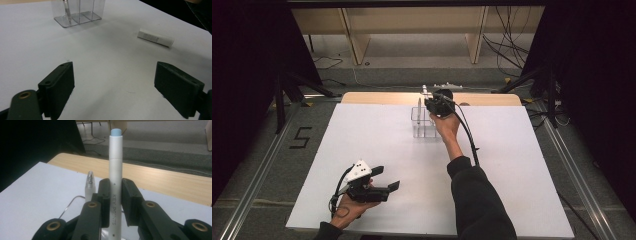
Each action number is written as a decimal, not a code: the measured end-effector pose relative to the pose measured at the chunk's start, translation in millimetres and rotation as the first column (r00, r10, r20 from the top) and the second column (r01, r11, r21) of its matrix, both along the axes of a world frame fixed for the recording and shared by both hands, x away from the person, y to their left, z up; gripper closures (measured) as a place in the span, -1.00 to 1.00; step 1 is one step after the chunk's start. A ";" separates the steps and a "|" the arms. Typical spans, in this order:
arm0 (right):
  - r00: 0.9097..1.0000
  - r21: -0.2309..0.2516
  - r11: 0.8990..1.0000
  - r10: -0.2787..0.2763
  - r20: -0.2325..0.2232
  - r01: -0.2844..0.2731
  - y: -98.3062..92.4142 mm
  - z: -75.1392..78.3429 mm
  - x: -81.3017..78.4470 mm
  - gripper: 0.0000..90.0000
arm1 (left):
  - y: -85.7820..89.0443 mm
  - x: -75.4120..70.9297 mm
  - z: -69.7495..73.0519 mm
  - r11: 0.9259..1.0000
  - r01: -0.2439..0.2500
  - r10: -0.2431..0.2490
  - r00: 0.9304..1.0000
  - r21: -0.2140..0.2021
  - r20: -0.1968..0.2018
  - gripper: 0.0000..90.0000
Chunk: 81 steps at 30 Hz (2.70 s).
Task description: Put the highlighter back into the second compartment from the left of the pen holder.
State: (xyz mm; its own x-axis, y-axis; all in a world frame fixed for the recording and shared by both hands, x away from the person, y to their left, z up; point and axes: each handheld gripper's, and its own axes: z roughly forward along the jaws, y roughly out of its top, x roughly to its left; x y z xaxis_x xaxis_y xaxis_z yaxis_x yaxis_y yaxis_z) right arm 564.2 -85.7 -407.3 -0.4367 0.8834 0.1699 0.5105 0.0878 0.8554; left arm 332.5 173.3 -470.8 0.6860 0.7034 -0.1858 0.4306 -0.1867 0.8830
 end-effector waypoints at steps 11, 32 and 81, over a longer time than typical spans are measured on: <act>0.999 0.051 0.998 0.034 -0.003 -0.034 1.4 3.8 -5.4 0.32 | -0.7 -0.1 -0.4 1.000 -0.002 0.002 1.000 -0.003 -0.002 -0.65; 0.997 0.082 0.994 0.073 -0.006 -0.072 -15.0 23.0 -22.1 -0.07 | -0.5 0.1 -0.9 1.000 -0.004 0.004 1.000 0.000 -0.003 -0.65; 0.990 -0.012 0.990 0.141 -0.015 -0.141 -67.1 25.2 -91.8 -0.30 | -0.3 1.7 -2.9 1.000 -0.010 0.010 1.000 0.004 -0.011 -0.65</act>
State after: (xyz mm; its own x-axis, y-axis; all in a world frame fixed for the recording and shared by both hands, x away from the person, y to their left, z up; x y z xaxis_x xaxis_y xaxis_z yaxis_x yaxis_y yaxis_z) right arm 472.4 -152.7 -382.1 -0.5547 0.8155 0.1654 0.5038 0.1710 0.8467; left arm 334.1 173.0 -473.7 0.6767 0.7112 -0.1903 0.4423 -0.1860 0.8774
